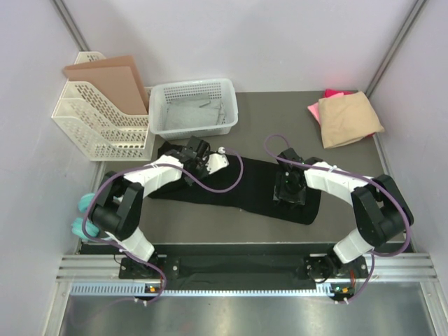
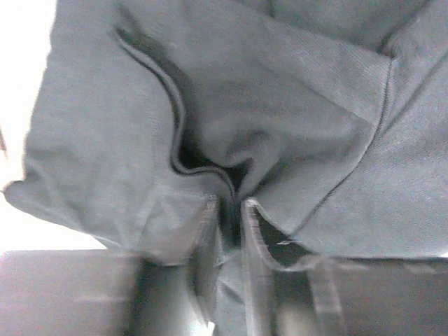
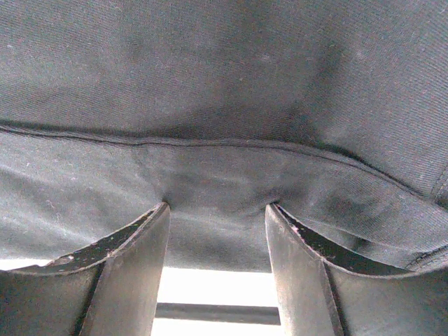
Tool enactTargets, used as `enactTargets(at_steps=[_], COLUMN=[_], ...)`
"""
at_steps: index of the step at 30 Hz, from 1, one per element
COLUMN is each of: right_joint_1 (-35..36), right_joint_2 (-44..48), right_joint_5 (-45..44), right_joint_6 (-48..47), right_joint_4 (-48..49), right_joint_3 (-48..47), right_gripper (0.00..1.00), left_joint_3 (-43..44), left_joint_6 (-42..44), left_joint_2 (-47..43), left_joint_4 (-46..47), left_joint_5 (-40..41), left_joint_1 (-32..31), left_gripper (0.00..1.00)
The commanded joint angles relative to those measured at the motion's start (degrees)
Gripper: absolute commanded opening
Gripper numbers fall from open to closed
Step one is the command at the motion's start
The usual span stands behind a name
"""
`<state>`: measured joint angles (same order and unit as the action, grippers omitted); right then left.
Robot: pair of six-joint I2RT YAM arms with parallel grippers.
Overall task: Fold and stack the t-shirts
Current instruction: Fold the other side of the tshirt into a rectangle
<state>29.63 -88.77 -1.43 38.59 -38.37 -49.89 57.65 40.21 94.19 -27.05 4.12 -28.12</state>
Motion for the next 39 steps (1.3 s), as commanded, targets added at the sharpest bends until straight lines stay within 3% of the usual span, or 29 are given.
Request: enactTargets(at_steps=[1, 2, 3, 8, 15, 16, 19, 22, 34, 39], right_joint_1=[0.2, 0.2, 0.2, 0.2, 0.1, 0.1, -0.1, -0.2, -0.2, -0.2], right_joint_2=[1.1, 1.0, 1.1, 1.1, 1.5, 1.6, 1.6, 1.6, 2.1, 1.7], right_joint_5=[-0.9, -0.9, -0.9, -0.8, -0.9, -0.9, -0.8, -0.8, -0.6, -0.6], right_joint_6=[-0.1, -0.2, -0.2, -0.5, -1.2, -1.2, -1.4, -1.6, -1.6, -1.6], right_joint_4=[3.8, 3.9, 4.0, 4.3, 4.3, 4.2, 4.2, 4.3, 4.6, 4.8], right_joint_3=[1.4, 1.5, 1.6, 1.8, 2.1, 2.1, 2.0, 2.0, 3.1, 3.0], right_gripper=[0.57, 0.57, 0.57, 0.57, 0.57, 0.57, 0.57, 0.57, 0.57, 0.57], left_joint_3=[3.9, 4.1, 4.3, 6.3, 6.5, 6.2, 5.3, 6.0, 13.9, 13.1], left_joint_6=[0.5, 0.7, 1.1, 1.9, 0.9, 0.8, 0.5, -0.5, -3.2, -3.5], left_joint_2=[0.0, -0.1, -0.1, 0.5, -0.2, -0.7, -1.0, -0.5, 2.8, 2.0], left_joint_4=[1.4, 1.5, 1.5, -0.3, -5.3, -5.4, -5.9, -6.8, -11.8, -12.9], left_joint_5=[0.6, 0.8, 1.5, 2.3, 0.6, 0.6, 0.2, -0.3, -5.9, -6.8], left_joint_1=[0.0, 0.1, 0.0, 0.1, 0.0, 0.1, 0.0, 0.0, 0.1, 0.1], left_gripper=[0.17, 0.08, 0.05, 0.01, 0.12, 0.22, 0.4, 0.46, 0.46, 0.42])
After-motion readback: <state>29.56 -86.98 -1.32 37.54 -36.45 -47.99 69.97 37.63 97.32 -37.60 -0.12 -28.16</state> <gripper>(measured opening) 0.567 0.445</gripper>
